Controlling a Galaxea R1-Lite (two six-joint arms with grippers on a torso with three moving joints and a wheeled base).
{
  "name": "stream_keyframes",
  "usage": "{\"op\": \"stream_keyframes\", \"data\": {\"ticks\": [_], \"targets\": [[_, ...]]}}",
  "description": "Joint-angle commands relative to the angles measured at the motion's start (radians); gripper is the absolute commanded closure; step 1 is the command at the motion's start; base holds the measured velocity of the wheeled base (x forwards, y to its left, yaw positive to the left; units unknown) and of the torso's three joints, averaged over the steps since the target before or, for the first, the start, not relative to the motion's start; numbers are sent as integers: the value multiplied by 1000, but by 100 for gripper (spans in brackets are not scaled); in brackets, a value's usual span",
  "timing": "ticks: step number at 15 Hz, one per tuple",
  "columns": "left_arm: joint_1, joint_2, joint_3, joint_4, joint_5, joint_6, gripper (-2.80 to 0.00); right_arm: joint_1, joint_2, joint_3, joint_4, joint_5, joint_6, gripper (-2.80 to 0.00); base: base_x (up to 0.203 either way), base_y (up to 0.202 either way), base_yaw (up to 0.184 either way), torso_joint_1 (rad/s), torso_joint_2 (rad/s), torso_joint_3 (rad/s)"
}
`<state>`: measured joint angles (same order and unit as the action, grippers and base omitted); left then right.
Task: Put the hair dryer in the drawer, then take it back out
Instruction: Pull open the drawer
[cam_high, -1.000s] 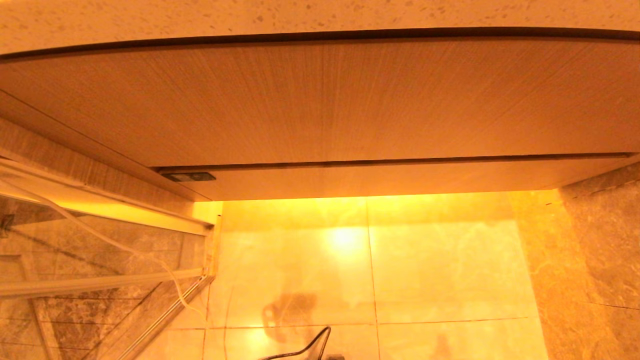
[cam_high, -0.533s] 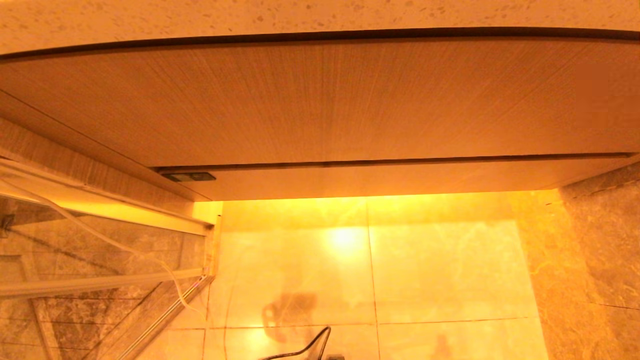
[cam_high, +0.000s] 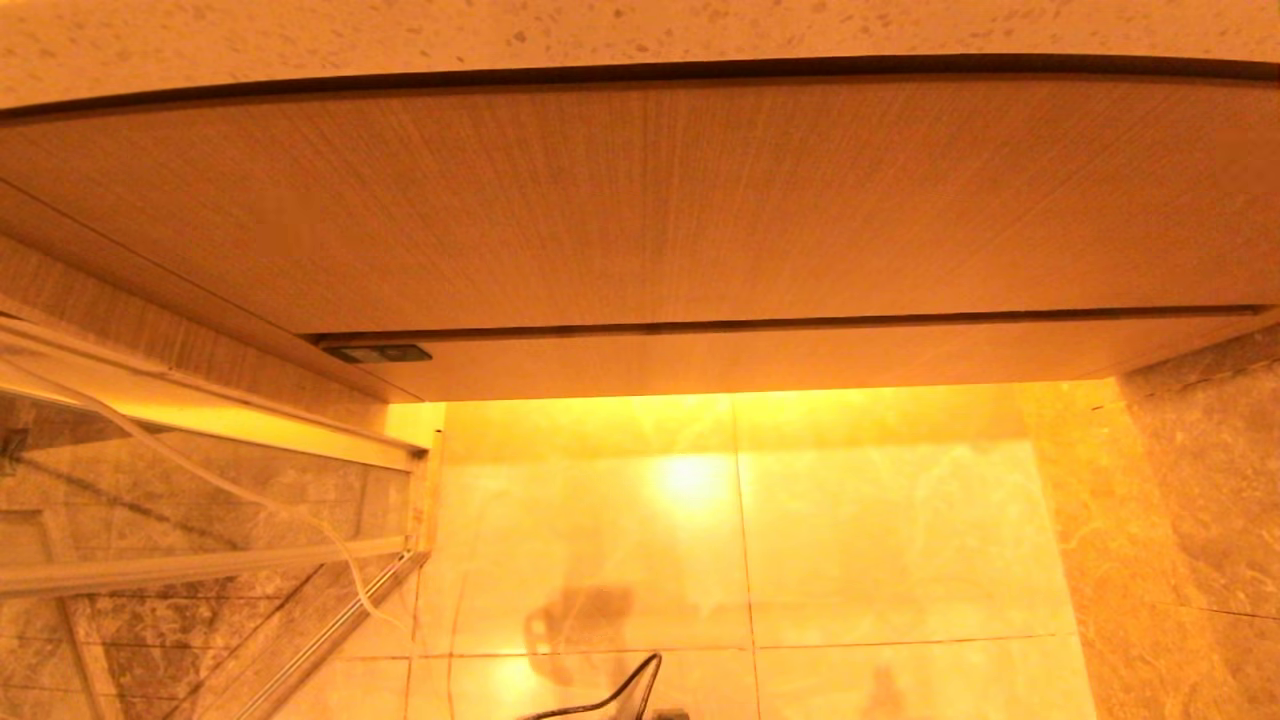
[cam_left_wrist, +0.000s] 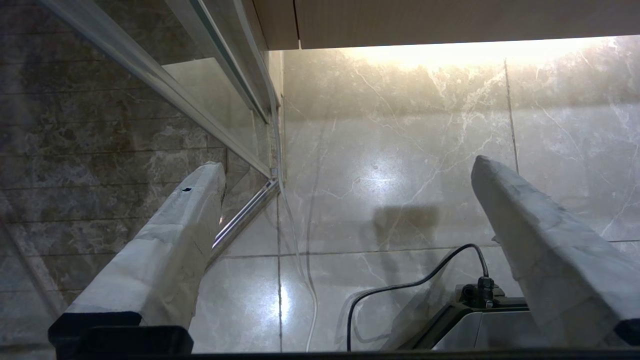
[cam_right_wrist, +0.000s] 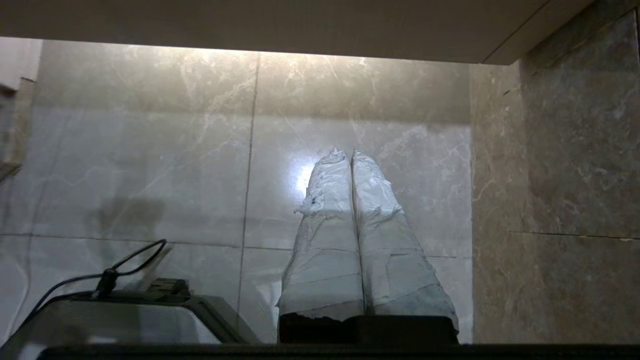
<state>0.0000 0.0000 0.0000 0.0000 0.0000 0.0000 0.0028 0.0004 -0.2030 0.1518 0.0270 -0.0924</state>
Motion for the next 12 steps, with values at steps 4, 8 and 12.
{"op": "stream_keyframes", "data": {"ticks": [4,8,12], "targets": [[0,0,0,0,0,0,-280,0,17,-367,469,195,5,0,0,0,0,0,0,0],[0,0,0,0,0,0,-280,2,200,-606,753,409,2,0,0,0,0,0,0,0],[0,0,0,0,0,0,-280,4,392,-693,837,501,-86,0,0,0,0,0,0,0]]}}
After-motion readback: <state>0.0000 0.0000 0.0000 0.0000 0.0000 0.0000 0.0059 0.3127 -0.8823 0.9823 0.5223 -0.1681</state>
